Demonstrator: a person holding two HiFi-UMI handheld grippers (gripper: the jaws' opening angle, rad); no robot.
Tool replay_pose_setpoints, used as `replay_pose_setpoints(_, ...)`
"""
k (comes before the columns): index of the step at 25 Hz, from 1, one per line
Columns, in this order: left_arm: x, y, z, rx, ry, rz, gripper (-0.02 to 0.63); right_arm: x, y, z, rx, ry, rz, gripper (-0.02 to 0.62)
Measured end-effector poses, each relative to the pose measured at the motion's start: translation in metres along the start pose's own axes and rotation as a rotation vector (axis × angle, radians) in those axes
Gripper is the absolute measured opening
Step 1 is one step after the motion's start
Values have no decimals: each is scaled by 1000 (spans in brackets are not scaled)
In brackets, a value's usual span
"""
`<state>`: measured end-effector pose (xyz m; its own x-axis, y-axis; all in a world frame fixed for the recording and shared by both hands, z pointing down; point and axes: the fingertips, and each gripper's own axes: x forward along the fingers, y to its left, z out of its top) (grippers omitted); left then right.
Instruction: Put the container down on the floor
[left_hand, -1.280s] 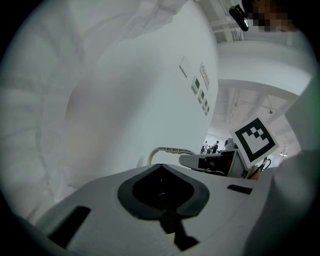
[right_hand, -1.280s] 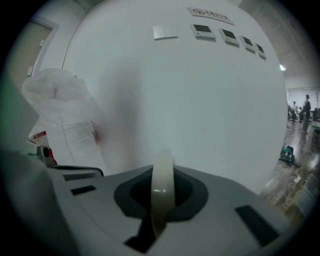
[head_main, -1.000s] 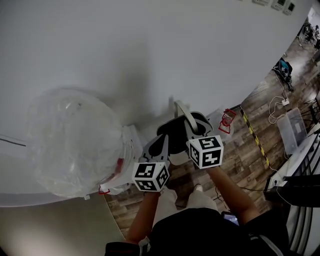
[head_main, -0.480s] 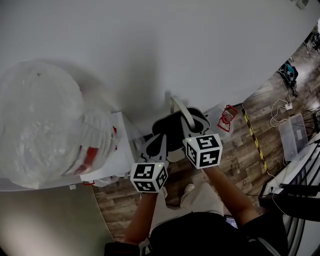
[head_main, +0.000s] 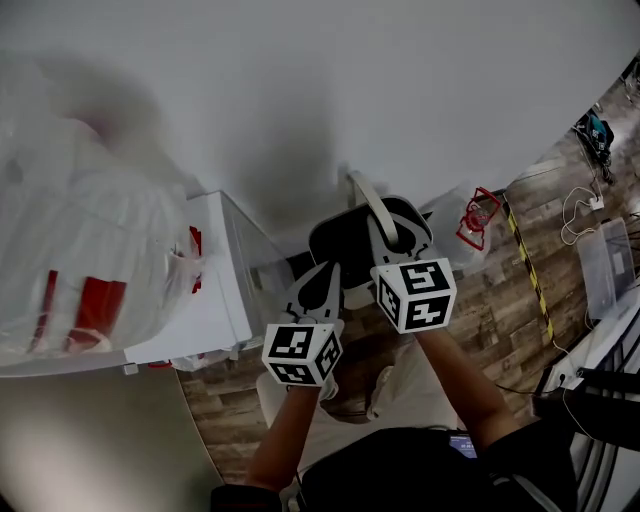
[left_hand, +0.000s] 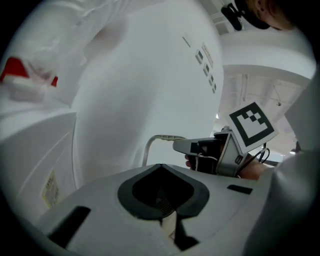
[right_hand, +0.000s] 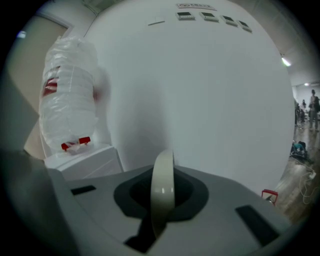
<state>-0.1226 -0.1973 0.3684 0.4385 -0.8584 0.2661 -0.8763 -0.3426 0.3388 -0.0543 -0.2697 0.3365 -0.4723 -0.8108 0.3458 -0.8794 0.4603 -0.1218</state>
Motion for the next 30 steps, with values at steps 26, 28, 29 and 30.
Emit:
replay_pose_setpoints(26,90,140,-192,30,-47,120,14,121,-32,-203,11,-60,11,32)
replay_pose_setpoints(28,91,144,-199,37,-55,118,14,125,-33,-214,10,-64,12,32)
replay_pose_setpoints(29,91,146,-201,40,-62,120,14,126,-33,-218,8,-65,12,32)
replay_pose_setpoints(30,91,147,-203,43,-70,124,14,128,-33,-222,5,-64,12,32)
